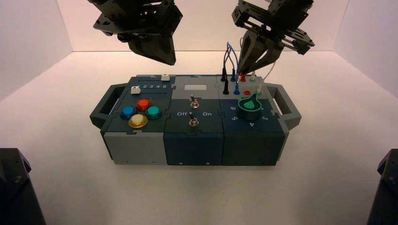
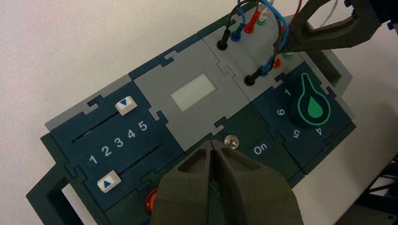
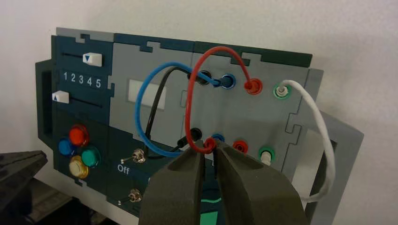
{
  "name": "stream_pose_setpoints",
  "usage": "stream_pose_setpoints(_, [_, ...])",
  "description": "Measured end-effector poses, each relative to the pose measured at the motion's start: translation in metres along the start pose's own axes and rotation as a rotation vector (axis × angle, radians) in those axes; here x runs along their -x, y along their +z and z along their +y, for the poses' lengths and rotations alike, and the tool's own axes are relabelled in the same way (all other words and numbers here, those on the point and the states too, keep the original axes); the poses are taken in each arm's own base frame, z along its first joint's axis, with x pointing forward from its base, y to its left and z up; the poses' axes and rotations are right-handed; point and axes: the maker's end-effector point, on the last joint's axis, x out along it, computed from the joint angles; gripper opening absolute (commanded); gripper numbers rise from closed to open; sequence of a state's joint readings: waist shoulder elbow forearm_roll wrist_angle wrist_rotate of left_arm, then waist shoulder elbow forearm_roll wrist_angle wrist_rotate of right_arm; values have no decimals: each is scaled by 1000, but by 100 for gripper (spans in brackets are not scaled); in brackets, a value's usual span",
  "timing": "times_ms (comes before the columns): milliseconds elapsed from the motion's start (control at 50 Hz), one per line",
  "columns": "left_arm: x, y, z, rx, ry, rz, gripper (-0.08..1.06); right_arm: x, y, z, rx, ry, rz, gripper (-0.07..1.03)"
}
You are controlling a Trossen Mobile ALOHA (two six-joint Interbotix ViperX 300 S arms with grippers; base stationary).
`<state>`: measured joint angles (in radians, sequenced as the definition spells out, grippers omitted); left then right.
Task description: Insert the red wire.
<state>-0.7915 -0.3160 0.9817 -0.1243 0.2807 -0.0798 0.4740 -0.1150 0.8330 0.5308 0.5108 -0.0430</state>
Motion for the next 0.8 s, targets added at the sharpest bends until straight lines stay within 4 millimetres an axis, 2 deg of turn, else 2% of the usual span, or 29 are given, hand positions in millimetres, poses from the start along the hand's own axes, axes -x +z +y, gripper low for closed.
stream_pose_setpoints(420, [0, 0, 0, 0, 0, -2, -3, 12, -4, -7, 110, -43, -19, -2])
stream_pose_setpoints(800, [0, 0, 0, 0, 0, -3, -3, 10, -12, -14, 186, -81, -28, -2])
